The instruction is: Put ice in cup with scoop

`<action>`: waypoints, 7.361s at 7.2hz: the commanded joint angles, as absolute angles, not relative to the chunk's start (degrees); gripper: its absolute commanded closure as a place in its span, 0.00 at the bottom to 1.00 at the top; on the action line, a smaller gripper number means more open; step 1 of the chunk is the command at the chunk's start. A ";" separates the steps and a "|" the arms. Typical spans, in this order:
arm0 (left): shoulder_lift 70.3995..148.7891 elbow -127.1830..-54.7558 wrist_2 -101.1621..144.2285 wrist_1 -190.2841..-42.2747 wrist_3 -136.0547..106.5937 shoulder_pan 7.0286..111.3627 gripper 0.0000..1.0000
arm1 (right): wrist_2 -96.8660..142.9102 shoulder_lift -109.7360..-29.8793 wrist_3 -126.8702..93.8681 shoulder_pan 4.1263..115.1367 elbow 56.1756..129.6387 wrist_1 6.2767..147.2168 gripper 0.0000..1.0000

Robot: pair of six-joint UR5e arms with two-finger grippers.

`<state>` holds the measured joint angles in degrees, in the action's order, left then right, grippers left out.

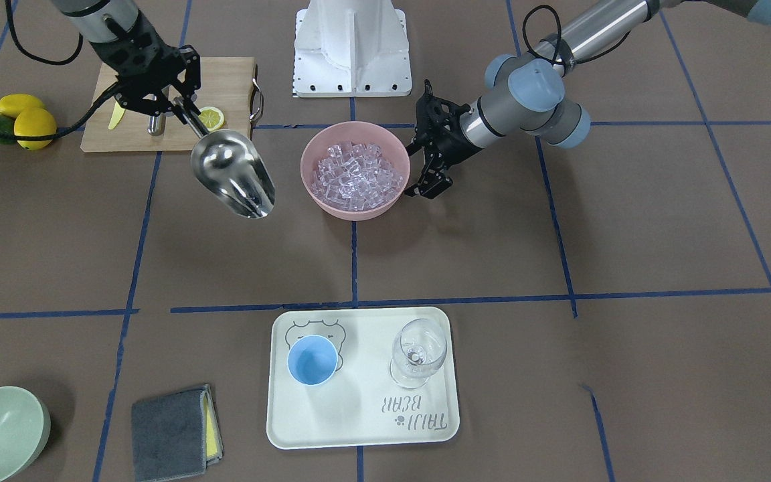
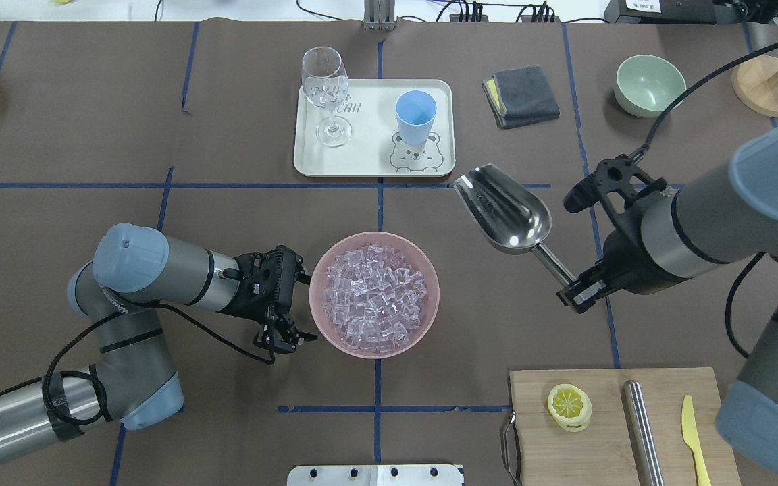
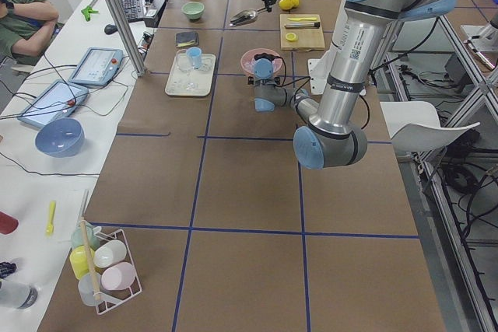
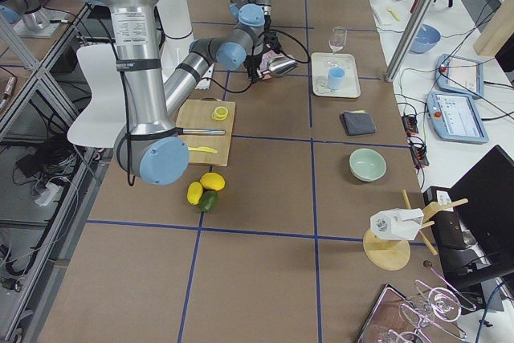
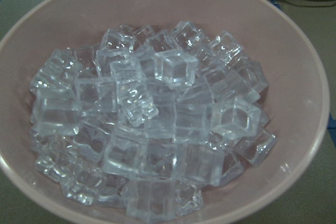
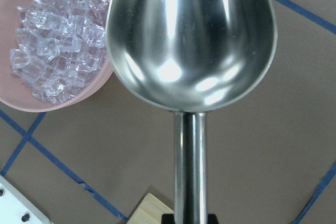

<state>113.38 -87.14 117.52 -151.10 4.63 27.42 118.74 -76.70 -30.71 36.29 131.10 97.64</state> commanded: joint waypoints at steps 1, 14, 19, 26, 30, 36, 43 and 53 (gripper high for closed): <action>113.38 -87.01 117.51 -151.26 4.48 27.42 0.00 | 113.56 -63.70 -24.13 31.74 133.07 120.11 1.00; 113.73 -86.48 117.51 -151.17 4.39 27.25 0.00 | 109.44 -33.75 -14.41 23.03 109.78 160.30 1.00; 113.73 -86.48 117.51 -151.26 4.39 27.25 0.00 | 107.23 -31.11 -13.71 21.10 101.52 159.79 1.00; 113.82 -86.48 117.16 -151.17 4.39 27.25 0.00 | 106.52 -37.60 -13.53 21.09 98.60 141.62 1.00; 113.91 -86.48 117.07 -151.17 4.39 27.25 0.00 | 106.52 -46.83 -14.24 21.01 107.39 132.67 1.00; 113.91 -86.48 116.81 -151.17 4.39 27.25 0.00 | 111.69 -50.71 -14.85 25.65 116.79 127.97 1.00; 114.08 -86.48 116.81 -151.17 4.31 27.25 0.00 | 125.32 -42.75 -24.34 42.61 107.19 128.85 1.00; 114.08 -86.31 116.81 -151.26 4.22 27.16 0.00 | 127.10 -23.82 -15.30 47.20 69.27 134.56 1.00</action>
<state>114.08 -86.37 116.81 -151.19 4.22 27.22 127.61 -24.56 -16.88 47.23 70.99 133.33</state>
